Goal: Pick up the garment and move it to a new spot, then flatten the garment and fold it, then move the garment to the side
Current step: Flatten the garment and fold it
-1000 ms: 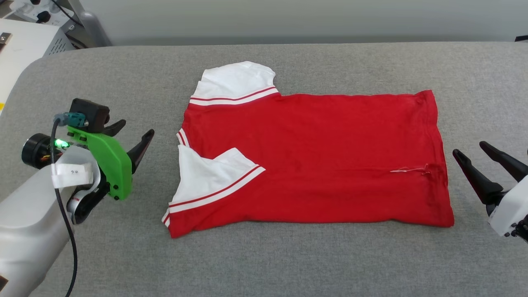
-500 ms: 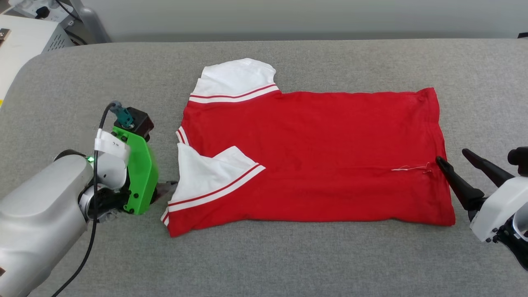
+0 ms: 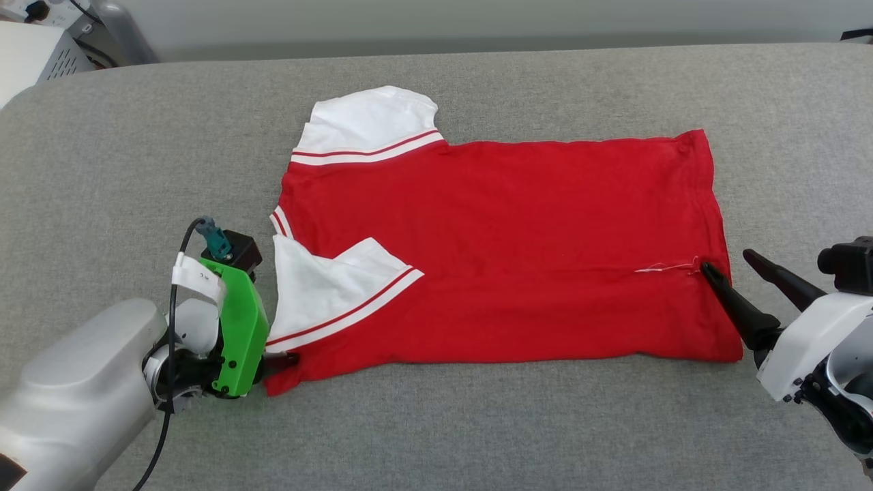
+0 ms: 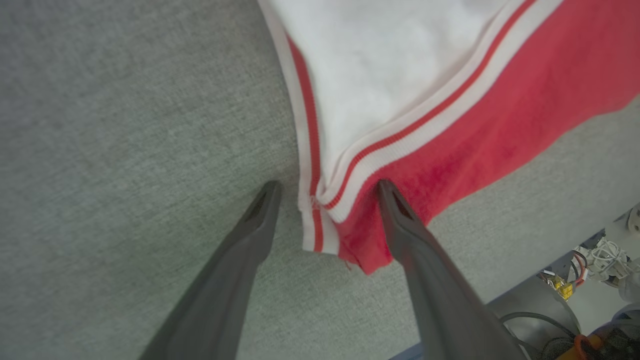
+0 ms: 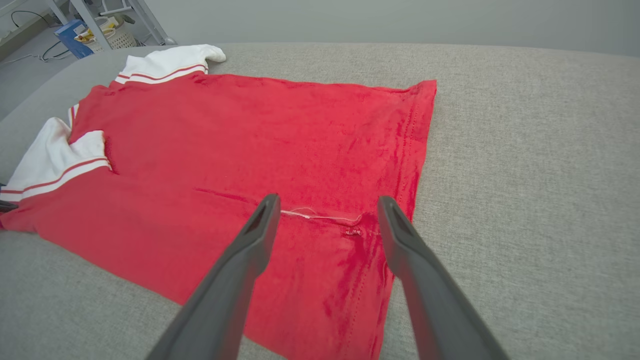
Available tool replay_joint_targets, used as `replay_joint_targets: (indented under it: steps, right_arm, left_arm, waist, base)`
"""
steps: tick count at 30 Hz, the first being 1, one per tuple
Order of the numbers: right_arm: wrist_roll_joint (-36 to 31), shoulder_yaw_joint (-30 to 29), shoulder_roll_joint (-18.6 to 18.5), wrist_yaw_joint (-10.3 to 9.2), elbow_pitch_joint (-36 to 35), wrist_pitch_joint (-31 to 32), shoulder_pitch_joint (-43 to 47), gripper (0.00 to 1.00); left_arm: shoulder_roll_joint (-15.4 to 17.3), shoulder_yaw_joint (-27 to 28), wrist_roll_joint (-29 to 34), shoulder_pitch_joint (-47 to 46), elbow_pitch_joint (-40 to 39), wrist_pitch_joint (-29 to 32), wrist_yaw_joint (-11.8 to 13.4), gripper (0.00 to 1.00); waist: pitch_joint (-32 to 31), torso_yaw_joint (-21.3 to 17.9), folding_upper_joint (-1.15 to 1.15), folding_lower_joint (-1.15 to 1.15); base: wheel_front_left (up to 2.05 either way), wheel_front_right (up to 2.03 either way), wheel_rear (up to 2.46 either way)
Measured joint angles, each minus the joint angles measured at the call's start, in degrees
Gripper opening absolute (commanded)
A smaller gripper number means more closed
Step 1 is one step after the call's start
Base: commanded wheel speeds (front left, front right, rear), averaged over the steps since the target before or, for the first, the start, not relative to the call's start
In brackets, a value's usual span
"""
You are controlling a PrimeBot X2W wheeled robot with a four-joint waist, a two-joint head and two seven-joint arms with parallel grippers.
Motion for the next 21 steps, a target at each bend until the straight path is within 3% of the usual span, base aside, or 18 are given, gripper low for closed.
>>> replay_joint_targets:
  steps: [6, 7, 8, 13, 21]
  right_arm:
    - [0.0, 0.8, 0.7, 0.00, 0.3, 0.0, 0.0, 1.00]
    - [0.0, 0.8, 0.7, 0.00, 0.3, 0.0, -0.1, 1.00]
    - [0.0, 0.8, 0.6, 0.00, 0.3, 0.0, -0.2, 1.00]
    - [-0.5, -0.1, -1.0, 0.00, 0.0, 0.0, -0.7, 1.00]
    - [-1.6, -2.3, -7.8, 0.00, -3.2, 6.7, -0.9, 1.00]
  left_arm:
    - [0.1, -0.5, 0.0, 1.3, 0.7, -3.0, 0.0, 1.00]
    - [0.1, -0.6, 0.2, 1.3, 0.6, -3.4, 0.0, 0.31]
    - [0.1, -0.6, 0.3, 1.5, 0.6, -4.1, 0.0, 0.00]
    - [-0.2, -0.6, 0.3, 3.1, 0.6, -9.3, 0.0, 0.00]
    - [0.2, -0.9, 0.8, 5.0, -1.0, -16.2, 0.0, 0.00]
  waist:
    - [0.7, -0.4, 0.00, 0.00]
    - [0.7, -0.4, 0.00, 0.00]
    - [0.7, -0.3, 0.00, 0.00]
    - [0.1, 0.1, 0.00, 0.00]
    - [-2.1, 0.6, 0.00, 0.00]
  base:
    - [0.00, 0.00, 0.00]
    - [0.00, 0.00, 0.00]
    - [0.00, 0.00, 0.00]
    - [0.00, 0.00, 0.00]
    - [0.00, 0.00, 0.00]
